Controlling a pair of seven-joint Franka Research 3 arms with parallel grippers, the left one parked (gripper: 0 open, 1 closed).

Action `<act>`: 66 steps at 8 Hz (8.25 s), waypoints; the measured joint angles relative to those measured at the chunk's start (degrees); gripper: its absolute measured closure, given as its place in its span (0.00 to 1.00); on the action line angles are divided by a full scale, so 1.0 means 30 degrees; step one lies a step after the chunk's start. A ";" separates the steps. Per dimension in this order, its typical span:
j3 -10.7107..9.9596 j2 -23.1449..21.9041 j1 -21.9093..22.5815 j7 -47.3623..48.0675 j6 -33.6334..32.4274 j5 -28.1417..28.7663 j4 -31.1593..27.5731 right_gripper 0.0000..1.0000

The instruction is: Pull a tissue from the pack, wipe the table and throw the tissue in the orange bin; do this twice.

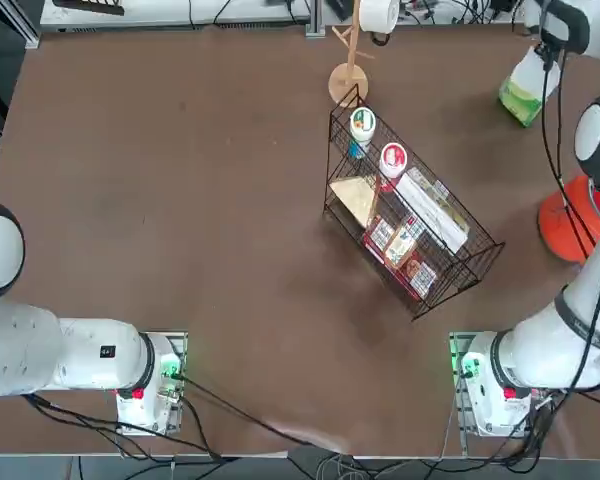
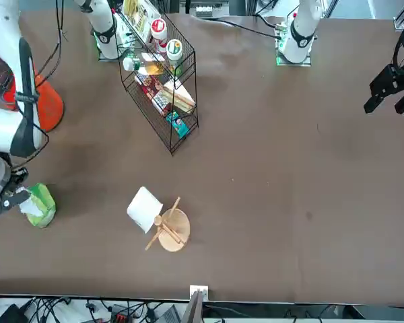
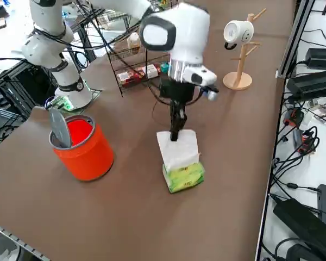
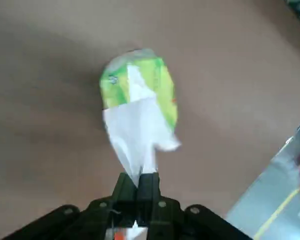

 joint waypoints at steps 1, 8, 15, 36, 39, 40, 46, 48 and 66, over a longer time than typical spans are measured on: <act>0.0018 -0.0716 0.0622 0.1974 -0.1330 0.0782 -0.0096 0.99; 0.0115 -0.5212 0.5342 1.5407 -0.2969 0.5544 -0.6811 0.99; 0.0157 -0.4894 0.9068 2.2299 0.2339 0.7105 -1.1328 0.99; -0.0012 -0.2900 0.8754 2.2564 0.5255 0.7179 -1.4709 0.99; -0.0011 -0.2939 0.8757 2.2544 0.5217 0.7179 -1.4789 0.99; -0.0010 -0.2955 0.8757 2.2541 0.5103 0.7179 -1.4818 0.99; -0.0010 -0.3076 0.8757 2.2310 0.3385 0.7179 -1.5229 0.99; -0.0012 -0.3183 0.8752 2.2100 0.3197 0.7179 -1.5571 0.99; -0.0030 -0.0753 0.8717 2.1804 0.3941 1.0713 -1.1155 0.99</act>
